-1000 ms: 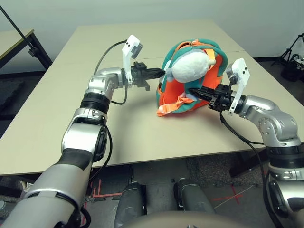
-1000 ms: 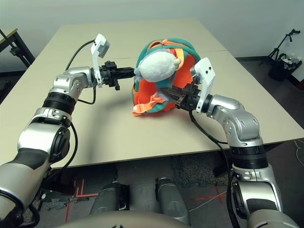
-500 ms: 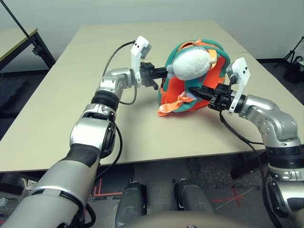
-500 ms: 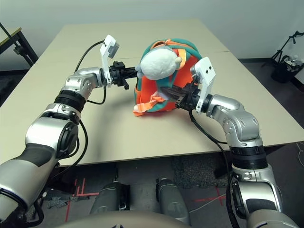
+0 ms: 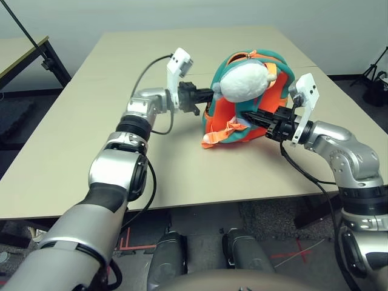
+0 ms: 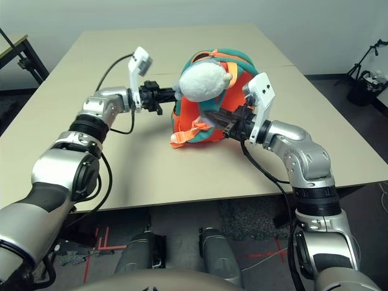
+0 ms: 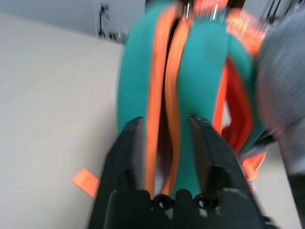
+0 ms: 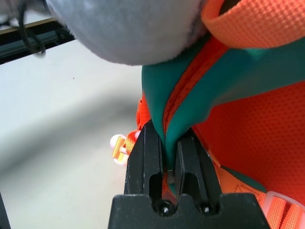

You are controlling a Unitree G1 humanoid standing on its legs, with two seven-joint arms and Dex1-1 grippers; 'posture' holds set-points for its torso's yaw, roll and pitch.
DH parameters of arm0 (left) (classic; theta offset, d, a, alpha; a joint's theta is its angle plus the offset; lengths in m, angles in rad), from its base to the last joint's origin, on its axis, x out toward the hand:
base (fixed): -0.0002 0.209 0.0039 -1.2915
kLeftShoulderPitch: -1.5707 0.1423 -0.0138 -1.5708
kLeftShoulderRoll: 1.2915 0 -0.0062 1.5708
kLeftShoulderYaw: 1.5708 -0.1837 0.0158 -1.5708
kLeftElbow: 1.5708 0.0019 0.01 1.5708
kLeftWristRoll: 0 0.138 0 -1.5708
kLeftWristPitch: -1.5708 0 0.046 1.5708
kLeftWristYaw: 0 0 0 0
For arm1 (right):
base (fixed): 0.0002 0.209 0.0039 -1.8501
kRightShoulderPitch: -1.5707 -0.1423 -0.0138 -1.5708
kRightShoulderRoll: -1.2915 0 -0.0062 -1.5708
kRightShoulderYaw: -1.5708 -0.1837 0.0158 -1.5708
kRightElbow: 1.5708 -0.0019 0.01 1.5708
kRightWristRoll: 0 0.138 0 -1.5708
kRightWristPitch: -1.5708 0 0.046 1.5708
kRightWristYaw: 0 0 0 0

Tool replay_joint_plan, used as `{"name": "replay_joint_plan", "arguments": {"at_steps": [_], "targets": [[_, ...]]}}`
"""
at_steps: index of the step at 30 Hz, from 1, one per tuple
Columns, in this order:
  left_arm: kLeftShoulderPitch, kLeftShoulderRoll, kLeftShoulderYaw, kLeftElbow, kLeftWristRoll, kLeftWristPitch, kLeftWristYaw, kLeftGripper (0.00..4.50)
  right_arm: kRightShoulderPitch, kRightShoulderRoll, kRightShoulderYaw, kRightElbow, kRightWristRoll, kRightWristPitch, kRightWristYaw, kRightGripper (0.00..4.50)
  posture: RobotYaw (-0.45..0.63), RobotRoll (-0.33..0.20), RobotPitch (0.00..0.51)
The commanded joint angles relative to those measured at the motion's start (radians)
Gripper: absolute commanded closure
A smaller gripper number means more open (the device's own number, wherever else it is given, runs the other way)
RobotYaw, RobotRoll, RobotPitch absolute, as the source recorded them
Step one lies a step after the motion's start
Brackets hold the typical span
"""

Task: Put the pencil case into the backpack and zip it.

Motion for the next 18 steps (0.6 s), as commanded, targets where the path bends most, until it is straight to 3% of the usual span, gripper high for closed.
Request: {"name": "replay_joint_plan", "arguments": {"at_steps": [1,4,5,12,18], "targets": [[0.009,0.088,-0.039,-0.166,-0.027,0.133,-0.116,1.31,-0.006,0.002,0.02,-0.007,0.008,0.0,0.018,4.45,-0.16,0.0,0.0],[0.029,0.168,-0.066,-0.299,-0.052,0.245,-0.173,0.16,-0.016,0.002,0.026,0.009,0.001,-0.006,0.029,4.45,-0.15,0.0,0.0],[0.032,0.181,-0.067,-0.329,-0.062,0.273,-0.178,0.0,-0.018,0.002,0.027,0.013,-0.001,-0.007,0.031,4.45,-0.15,0.0,0.0],[-0.004,0.205,-0.065,-0.566,-0.132,0.376,-0.162,0.0,-0.04,0.011,0.051,0.044,-0.012,-0.018,0.049,4.45,-0.12,0.0,0.0],[-0.032,0.167,-0.119,-0.601,-0.141,0.374,-0.146,0.0,-0.042,0.012,0.055,0.049,-0.014,-0.023,0.05,4.45,-0.13,0.0,0.0]]}}
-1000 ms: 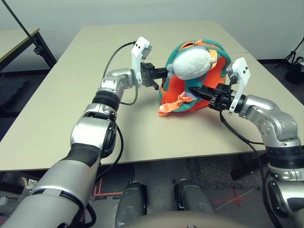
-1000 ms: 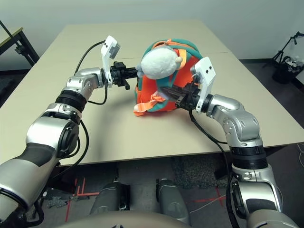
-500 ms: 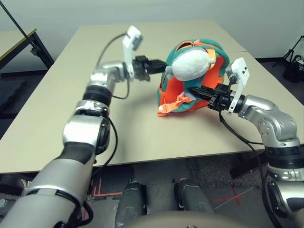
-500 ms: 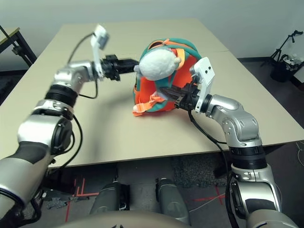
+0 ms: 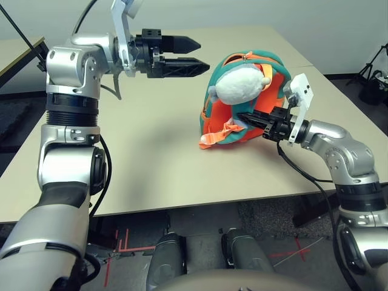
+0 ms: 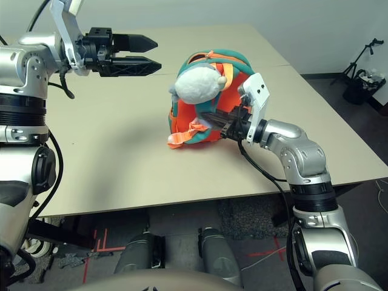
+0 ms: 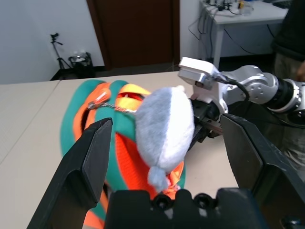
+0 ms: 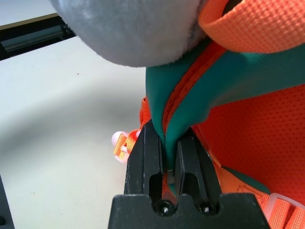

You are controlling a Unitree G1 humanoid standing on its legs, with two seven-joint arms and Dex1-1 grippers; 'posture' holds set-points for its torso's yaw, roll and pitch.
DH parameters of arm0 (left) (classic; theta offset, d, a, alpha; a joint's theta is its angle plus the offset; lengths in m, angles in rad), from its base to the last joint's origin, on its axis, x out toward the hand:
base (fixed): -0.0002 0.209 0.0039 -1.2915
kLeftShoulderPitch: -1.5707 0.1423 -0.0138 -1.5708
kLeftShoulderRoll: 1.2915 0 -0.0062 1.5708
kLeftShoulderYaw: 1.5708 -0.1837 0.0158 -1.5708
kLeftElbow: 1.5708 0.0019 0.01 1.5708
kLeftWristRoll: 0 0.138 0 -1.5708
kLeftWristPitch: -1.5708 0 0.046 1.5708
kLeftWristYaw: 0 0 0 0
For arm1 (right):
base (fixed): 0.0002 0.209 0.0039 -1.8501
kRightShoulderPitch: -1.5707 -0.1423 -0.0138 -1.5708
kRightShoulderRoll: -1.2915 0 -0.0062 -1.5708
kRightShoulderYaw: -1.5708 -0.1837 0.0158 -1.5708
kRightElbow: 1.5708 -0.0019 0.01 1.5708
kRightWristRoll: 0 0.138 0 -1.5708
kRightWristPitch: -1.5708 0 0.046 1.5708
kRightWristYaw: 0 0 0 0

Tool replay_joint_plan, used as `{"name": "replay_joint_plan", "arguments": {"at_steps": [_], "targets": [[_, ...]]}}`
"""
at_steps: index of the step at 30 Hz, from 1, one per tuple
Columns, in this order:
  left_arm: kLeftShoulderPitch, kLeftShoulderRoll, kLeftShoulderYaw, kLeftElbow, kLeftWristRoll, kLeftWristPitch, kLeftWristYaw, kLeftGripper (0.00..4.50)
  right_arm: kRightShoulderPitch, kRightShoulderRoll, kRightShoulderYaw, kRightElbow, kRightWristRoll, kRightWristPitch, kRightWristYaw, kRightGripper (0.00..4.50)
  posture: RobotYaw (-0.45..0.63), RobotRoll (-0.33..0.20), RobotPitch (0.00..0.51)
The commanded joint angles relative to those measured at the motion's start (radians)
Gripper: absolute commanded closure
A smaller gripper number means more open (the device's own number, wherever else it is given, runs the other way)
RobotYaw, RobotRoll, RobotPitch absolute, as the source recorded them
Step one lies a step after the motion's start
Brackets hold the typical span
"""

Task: Put the pencil case into the backpack and zip it.

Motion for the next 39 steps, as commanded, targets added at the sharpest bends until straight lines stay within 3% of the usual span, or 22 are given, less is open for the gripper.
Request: {"name": "replay_joint_plan", "arguments": {"at_steps": [1,16,19,26,29,39], "targets": [[-0.024,-0.029,-0.063,0.002,0.016,-0.037,0.01,0.0,-0.011,0.009,0.022,0.004,0.001,-0.005,0.017,4.45,-0.13,0.0,0.0],[-0.043,-0.204,-0.182,0.303,0.16,-0.34,0.059,0.0,0.023,0.013,0.0,-0.038,0.01,0.001,-0.014,4.45,-0.19,0.0,0.0],[-0.049,-0.222,-0.169,0.337,0.154,-0.35,0.052,0.62,0.031,0.008,-0.004,-0.046,0.014,0.002,-0.019,4.45,-0.19,0.0,0.0],[-0.07,-0.214,-0.159,0.331,0.144,-0.332,0.013,3.33,0.03,0.008,-0.005,-0.04,0.013,-0.002,-0.023,4.45,-0.18,0.0,0.0],[-0.08,-0.196,-0.153,0.313,0.137,-0.312,-0.005,4.22,0.027,0.01,-0.002,-0.034,0.012,-0.005,-0.02,4.45,-0.17,0.0,0.0],[-0.116,-0.103,-0.128,0.269,0.106,-0.243,-0.065,4.33,0.003,0.011,0.006,-0.016,0.005,-0.012,-0.007,4.45,-0.16,0.0,0.0]]}}
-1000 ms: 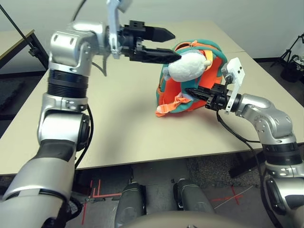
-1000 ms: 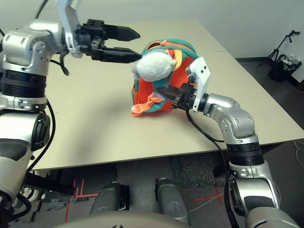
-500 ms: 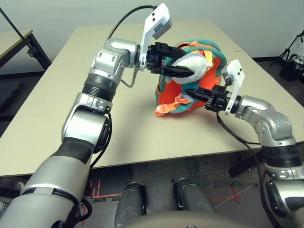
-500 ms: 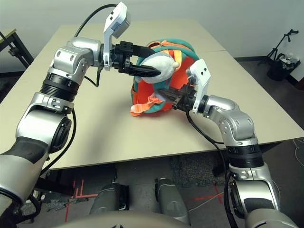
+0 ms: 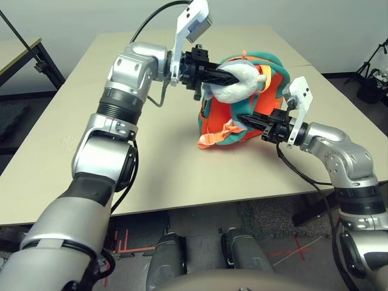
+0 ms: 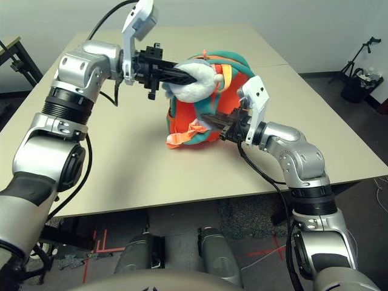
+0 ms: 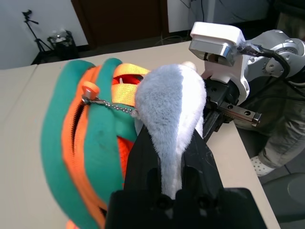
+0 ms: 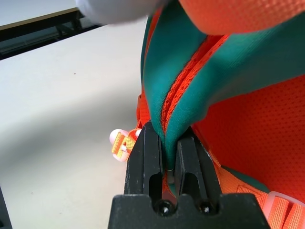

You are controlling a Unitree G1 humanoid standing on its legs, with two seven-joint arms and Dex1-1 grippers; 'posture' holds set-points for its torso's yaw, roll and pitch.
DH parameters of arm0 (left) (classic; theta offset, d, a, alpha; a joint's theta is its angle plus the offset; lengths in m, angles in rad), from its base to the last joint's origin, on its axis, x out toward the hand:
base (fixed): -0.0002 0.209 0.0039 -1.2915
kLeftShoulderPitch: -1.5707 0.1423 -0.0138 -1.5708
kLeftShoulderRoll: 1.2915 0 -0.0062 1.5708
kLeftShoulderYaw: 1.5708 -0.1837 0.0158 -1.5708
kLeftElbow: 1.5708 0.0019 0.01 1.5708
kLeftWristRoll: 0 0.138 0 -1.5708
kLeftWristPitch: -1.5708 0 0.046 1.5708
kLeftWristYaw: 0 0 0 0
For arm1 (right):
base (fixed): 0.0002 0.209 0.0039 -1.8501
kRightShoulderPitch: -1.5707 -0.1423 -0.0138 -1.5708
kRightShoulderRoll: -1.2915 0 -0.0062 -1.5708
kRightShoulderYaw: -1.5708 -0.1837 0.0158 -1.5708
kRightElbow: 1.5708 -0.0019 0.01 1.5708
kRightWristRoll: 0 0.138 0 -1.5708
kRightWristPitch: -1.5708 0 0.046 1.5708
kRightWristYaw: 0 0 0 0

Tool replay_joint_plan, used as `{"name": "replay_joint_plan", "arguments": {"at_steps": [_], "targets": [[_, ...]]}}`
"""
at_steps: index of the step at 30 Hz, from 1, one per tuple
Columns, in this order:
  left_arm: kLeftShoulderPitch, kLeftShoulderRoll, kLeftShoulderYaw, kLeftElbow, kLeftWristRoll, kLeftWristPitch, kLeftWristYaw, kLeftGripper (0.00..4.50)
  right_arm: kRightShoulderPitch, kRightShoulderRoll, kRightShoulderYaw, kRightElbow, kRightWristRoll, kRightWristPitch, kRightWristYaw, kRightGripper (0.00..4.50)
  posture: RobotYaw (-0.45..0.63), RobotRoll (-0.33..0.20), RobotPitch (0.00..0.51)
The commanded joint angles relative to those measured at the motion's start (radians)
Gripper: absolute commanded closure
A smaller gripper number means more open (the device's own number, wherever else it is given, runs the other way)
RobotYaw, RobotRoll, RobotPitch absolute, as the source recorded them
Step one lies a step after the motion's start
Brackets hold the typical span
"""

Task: Put the pencil case into the backpack and zip it.

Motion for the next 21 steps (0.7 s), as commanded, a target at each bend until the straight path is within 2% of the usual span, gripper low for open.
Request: {"name": "replay_joint_plan", "arguments": {"at_steps": [1,7,13,21], "targets": [[-0.027,0.025,0.022,-0.023,-0.022,0.025,-0.034,4.33,-0.02,0.004,0.009,0.005,0.002,-0.01,0.013,4.45,-0.16,0.0,0.0],[-0.064,0.063,0.044,-0.015,-0.031,0.039,-0.046,4.33,-0.027,0.003,0.01,0.013,-0.001,-0.011,0.022,4.45,-0.15,0.0,0.0],[-0.141,0.092,0.098,0.081,-0.023,-0.018,-0.015,4.33,-0.028,0.006,0.013,0.015,-0.003,-0.012,0.027,4.45,-0.15,0.0,0.0],[-0.152,0.098,0.145,0.154,-0.015,-0.094,0.021,4.34,-0.03,0.007,0.012,0.022,-0.006,-0.013,0.028,4.45,-0.14,0.0,0.0]]}}
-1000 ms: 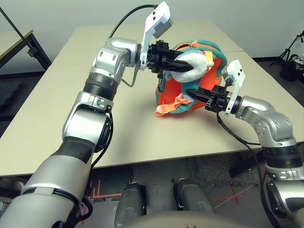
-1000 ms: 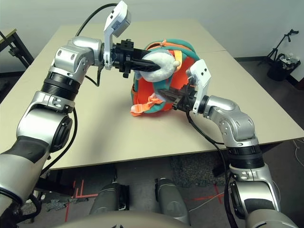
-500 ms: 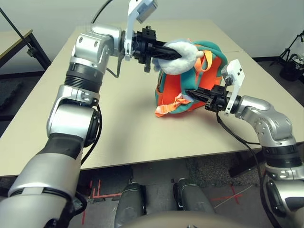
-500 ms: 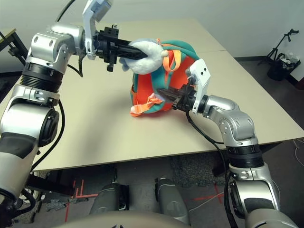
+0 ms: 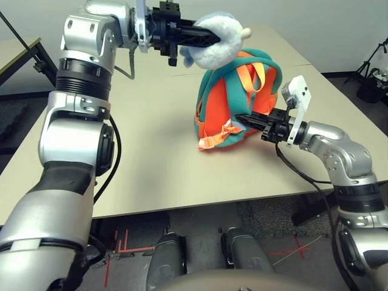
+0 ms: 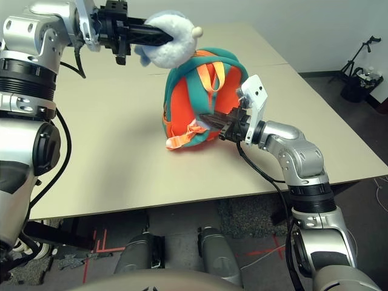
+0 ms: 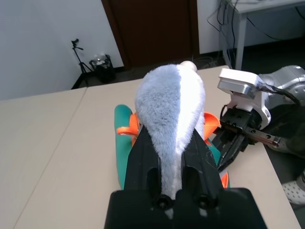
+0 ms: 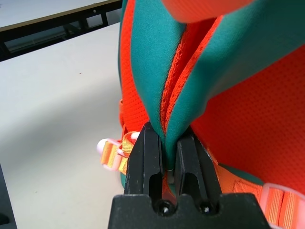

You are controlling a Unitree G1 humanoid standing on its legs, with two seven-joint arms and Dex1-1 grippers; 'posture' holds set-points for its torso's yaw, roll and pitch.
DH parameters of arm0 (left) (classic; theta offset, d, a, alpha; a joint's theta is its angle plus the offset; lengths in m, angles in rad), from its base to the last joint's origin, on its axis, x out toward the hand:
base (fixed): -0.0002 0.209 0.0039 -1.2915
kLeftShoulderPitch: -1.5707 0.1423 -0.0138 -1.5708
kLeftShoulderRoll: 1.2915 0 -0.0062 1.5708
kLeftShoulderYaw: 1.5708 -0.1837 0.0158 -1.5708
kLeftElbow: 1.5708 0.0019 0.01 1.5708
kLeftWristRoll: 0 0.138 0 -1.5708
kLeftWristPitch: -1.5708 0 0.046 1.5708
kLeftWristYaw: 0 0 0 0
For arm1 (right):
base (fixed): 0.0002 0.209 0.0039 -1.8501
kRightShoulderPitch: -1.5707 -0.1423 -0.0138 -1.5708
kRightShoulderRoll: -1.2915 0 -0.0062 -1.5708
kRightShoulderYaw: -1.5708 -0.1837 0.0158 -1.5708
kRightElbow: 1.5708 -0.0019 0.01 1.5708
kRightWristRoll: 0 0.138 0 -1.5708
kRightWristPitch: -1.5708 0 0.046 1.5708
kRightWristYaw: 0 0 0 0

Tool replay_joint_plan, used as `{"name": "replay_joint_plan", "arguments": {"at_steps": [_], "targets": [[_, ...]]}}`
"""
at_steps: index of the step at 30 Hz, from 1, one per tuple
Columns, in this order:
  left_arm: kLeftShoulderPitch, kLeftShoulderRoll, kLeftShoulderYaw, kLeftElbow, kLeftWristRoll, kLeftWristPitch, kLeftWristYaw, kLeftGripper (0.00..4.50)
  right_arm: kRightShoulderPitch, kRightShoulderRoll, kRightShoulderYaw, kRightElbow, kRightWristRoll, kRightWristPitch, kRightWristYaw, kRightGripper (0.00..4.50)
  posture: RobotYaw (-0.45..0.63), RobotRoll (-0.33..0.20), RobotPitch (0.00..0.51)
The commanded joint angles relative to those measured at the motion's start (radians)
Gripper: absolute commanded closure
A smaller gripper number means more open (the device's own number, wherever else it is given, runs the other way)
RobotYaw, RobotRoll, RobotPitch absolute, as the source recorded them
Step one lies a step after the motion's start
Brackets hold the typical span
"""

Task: Put the pencil case into the backpack and zip it.

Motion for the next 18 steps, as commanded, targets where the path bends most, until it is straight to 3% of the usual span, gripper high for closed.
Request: {"name": "replay_joint_plan", "arguments": {"at_steps": [1,7,18], "targets": [[-0.03,0.02,0.035,0.022,-0.006,-0.039,0.004,4.34,-0.018,0.005,0.008,0.007,-0.003,-0.01,0.002,4.45,-0.14,0.0,0.0],[-0.018,0.044,0.047,-0.001,-0.031,0.015,-0.016,4.34,-0.02,0.007,0.005,0.014,-0.008,-0.006,-0.007,4.45,-0.14,0.0,0.0],[0.088,0.096,0.056,-0.257,-0.108,0.23,-0.03,4.34,-0.043,0.014,0.0,0.058,-0.031,-0.009,-0.038,4.45,-0.13,0.0,0.0]]}}
